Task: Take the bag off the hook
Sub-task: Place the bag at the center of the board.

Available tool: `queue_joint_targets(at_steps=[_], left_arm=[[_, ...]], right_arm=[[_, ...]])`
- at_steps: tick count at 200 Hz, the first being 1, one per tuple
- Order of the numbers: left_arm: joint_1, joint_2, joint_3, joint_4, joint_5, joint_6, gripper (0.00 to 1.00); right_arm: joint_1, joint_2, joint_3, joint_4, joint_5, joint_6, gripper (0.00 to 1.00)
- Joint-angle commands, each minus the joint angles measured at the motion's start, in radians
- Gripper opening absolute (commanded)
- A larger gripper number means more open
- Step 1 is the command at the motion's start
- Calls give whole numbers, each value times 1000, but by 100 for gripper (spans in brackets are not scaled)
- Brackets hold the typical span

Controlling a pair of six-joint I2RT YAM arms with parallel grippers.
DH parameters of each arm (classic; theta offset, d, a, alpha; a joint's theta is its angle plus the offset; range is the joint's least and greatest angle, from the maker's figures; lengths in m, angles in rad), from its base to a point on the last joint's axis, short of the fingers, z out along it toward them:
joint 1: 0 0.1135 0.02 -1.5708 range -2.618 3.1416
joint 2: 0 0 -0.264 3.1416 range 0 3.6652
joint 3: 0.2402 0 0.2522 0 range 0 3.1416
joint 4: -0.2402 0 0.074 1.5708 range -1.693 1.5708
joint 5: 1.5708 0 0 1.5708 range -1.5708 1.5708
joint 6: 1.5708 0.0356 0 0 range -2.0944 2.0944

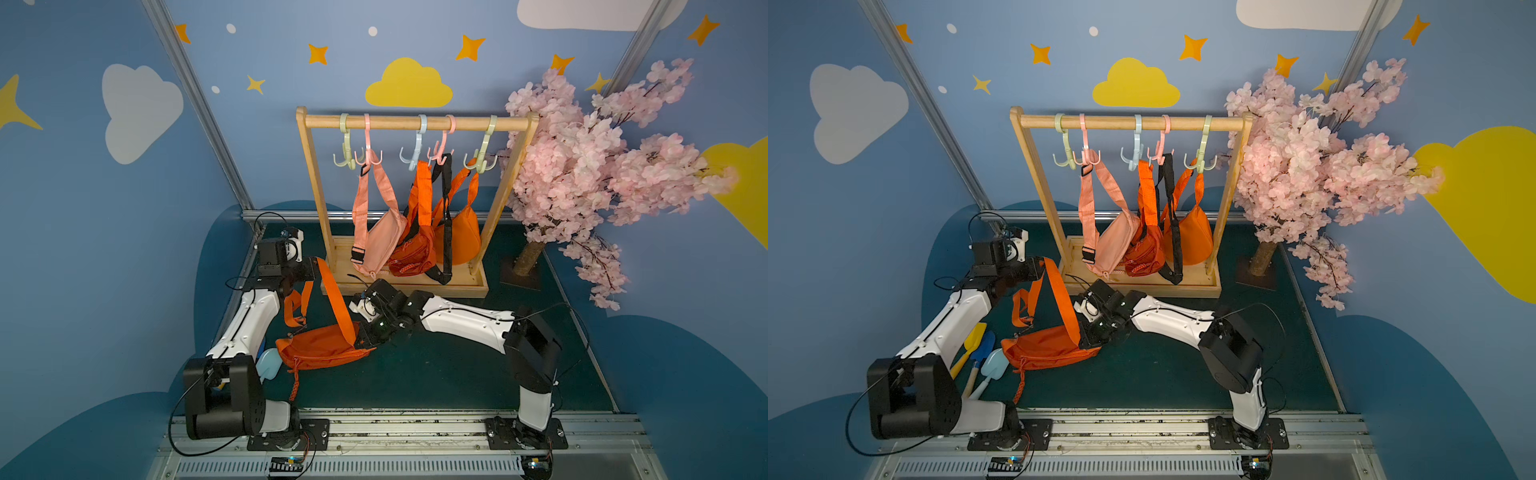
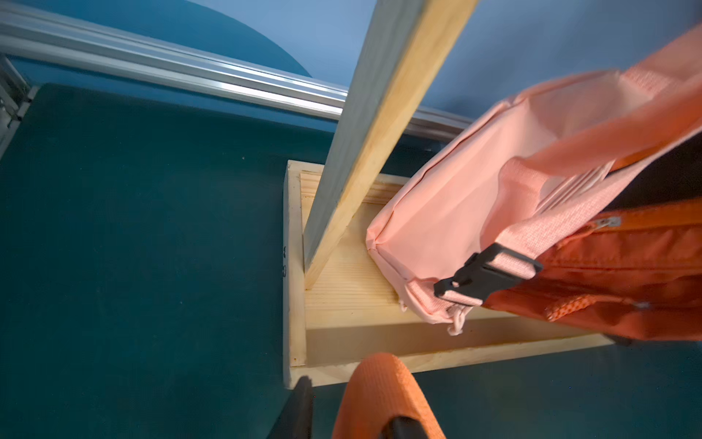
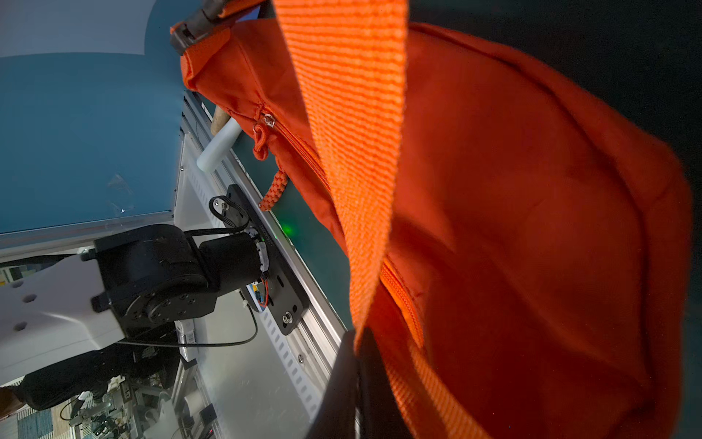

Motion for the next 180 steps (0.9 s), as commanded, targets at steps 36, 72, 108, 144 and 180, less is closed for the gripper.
queue_joint_targets(at_steps=[36, 72, 108, 144, 180], left_arm=[[6, -82, -30, 63, -71, 17, 74], [8, -102, -39, 67, -99, 25, 82], [12, -108, -39, 69, -83, 27, 87], [24, -110, -21, 53, -39, 26, 88], [27, -130, -22, 43, 51, 43, 86]], right_arm=[[13, -39, 19, -89, 115, -44, 44], [28, -79, 8, -99, 195, -70, 54], [36, -127, -13, -66, 280, -84, 55], [39, -169, -40, -1, 355, -111, 55], [44, -208, -54, 41, 411, -149, 55]])
